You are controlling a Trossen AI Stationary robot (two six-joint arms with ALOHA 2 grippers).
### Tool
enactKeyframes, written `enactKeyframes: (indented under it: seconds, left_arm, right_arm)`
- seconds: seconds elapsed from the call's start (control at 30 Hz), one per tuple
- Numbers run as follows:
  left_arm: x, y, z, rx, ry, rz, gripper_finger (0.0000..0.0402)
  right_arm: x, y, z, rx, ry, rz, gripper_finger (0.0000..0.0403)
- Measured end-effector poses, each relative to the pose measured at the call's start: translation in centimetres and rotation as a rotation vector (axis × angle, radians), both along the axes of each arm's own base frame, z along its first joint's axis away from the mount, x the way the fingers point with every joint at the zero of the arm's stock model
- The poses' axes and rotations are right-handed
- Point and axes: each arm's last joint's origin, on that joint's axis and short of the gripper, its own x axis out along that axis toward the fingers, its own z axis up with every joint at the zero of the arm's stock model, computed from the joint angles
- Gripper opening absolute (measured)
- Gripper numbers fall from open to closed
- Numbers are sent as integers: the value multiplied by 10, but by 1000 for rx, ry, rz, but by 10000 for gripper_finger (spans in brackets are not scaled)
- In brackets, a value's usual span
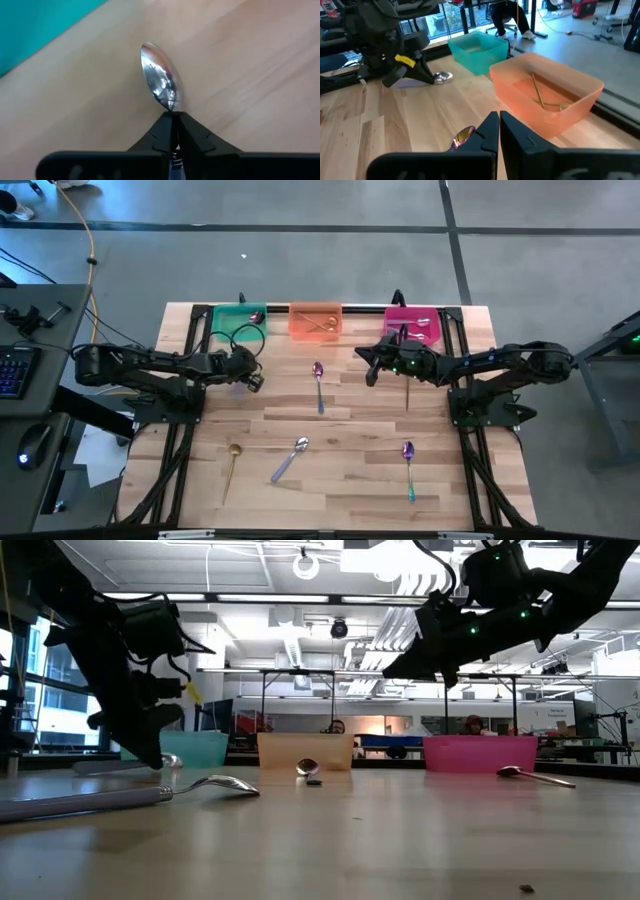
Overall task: Sort silverware by color (type)
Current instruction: Put the purple spoon into the red bin
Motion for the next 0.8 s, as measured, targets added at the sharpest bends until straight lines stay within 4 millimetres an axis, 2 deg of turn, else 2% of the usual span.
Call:
enactKeyframes:
  seconds: [0.17,0.4,0.53,0.67,0.8]
  left_arm:
    - [18,-2,15,33,-214,-115,4]
    - [54,-10,59,144,-766,-377,1]
    - [63,-19,77,194,-976,-519,1]
    - [69,-27,80,247,-1053,-584,0]
    - [77,-32,82,290,-1125,-637,0]
  right_arm:
    - [0,2,-3,52,12,49,0]
    - [6,20,5,49,-68,186,15]
    - [10,35,14,29,-164,249,56]
    - [13,44,23,20,-236,287,106]
    - [24,51,36,18,-272,341,150]
